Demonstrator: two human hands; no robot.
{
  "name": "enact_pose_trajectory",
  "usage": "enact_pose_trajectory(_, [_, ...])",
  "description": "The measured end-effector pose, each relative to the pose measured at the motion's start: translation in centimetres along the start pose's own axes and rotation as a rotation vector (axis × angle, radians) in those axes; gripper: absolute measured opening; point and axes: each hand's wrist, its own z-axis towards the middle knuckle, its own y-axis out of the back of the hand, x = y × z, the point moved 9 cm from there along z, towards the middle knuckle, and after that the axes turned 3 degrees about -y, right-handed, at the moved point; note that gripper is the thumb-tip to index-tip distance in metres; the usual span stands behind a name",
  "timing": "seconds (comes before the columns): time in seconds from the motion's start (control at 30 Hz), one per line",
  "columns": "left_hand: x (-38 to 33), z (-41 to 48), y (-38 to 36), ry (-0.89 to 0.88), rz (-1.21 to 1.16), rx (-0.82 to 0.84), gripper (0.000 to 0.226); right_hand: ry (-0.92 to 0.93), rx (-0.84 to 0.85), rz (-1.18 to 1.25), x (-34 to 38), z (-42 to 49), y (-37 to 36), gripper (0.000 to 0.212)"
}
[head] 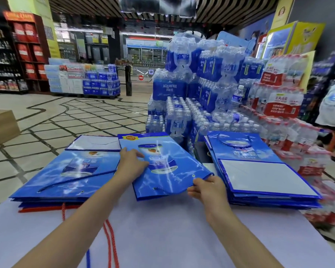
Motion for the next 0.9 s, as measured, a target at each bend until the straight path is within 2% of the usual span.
enact_pose_trajectory(0.07, [-1.1,-0.1,-1.6,-0.098,0.163,0.085,0.016,0.005,0.001,-0.060,-1.2,-0.2,0.3,0.013])
enact_pose_trajectory(0.23, [0.2,0.0,-5.1,-0.212,0.377,0.238,0.004,-0.056,0.013,-0.361,-3.0,-1.0,1.5,0.018])
enact_pose_trajectory(0.4, [1.2,-0.6,-6.7,-0.364,0.607,0.206,0.025,-0.010,0.030,-0.687,-1.9,-1.7,1.8,0.031])
enact_pose_trajectory(0.43, [0.7,-1.2,-6.6,-0.409,0.604,0.210,0.027,0.000,0.033,-0.734,-1.7,-1.7,1.7,0.033])
enact_pose_trajectory(0.5, [-0.9,-3.0,-6.7,-0.529,0.416,0.286,0.026,0.004,0.034,-0.819,-1.6,-1.5,1.5,0.042])
enact_pose_trajectory(0.6, [-2.8,-7.7,-6.9,-0.620,0.198,0.519,0.020,-0.024,0.032,-0.851,-1.9,-1.2,1.5,0.046])
enact_pose_trajectory(0.67, [-3.1,-10.0,-7.3,-0.696,0.232,0.611,0.024,-0.046,0.040,-0.840,-2.0,-1.2,1.5,0.042])
enact_pose_trajectory(0.77, [-2.6,-10.5,-7.5,-0.727,0.301,0.618,0.014,-0.096,0.061,-0.813,-2.1,-1.3,1.6,0.040])
enact_pose_trajectory(0.83, [-2.4,-10.3,-7.5,-0.719,0.307,0.611,0.006,-0.102,0.070,-0.887,-2.1,-1.4,1.6,0.045])
enact_pose_trajectory(0.9, [-2.3,-10.0,-7.4,-0.667,0.254,0.635,0.006,-0.056,0.056,-1.019,-1.8,-1.5,1.7,0.053])
